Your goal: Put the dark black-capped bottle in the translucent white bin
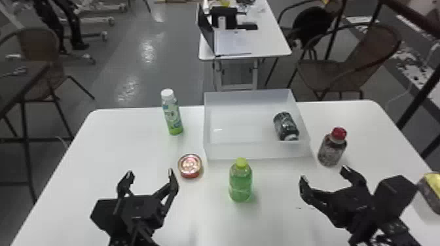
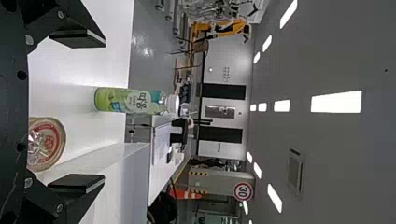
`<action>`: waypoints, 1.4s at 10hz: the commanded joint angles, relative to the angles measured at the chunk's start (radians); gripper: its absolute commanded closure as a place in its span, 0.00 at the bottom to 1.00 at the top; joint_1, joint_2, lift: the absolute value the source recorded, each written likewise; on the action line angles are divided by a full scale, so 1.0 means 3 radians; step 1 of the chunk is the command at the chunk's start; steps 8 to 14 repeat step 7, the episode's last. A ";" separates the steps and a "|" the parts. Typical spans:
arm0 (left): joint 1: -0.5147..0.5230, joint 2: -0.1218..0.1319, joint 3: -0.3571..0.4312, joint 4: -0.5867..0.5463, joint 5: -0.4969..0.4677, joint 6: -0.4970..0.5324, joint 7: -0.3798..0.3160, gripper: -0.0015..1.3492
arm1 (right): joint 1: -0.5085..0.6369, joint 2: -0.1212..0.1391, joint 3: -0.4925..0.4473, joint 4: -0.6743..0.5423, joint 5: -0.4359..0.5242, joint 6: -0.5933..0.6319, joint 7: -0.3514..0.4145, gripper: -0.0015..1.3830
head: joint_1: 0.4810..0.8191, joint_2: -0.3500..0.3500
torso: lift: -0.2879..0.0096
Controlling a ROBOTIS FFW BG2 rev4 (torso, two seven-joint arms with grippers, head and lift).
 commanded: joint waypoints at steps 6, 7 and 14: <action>0.0014 0.0005 0.0004 -0.0005 0.0002 -0.0012 0.0002 0.19 | 0.0058 0.0125 -0.0055 -0.0028 0.0069 -0.0054 -0.0068 0.06 | 0.63 0.60 | 0.75; 0.0014 0.0005 0.0004 -0.0005 0.0002 -0.0007 0.0002 0.19 | 0.0063 0.0130 -0.0055 -0.0033 0.0069 -0.0054 -0.0093 0.06 | 0.63 0.60 | 0.75; 0.0014 0.0005 0.0004 -0.0005 0.0002 -0.0007 0.0002 0.19 | 0.0063 0.0130 -0.0055 -0.0033 0.0069 -0.0054 -0.0093 0.06 | 0.63 0.60 | 0.75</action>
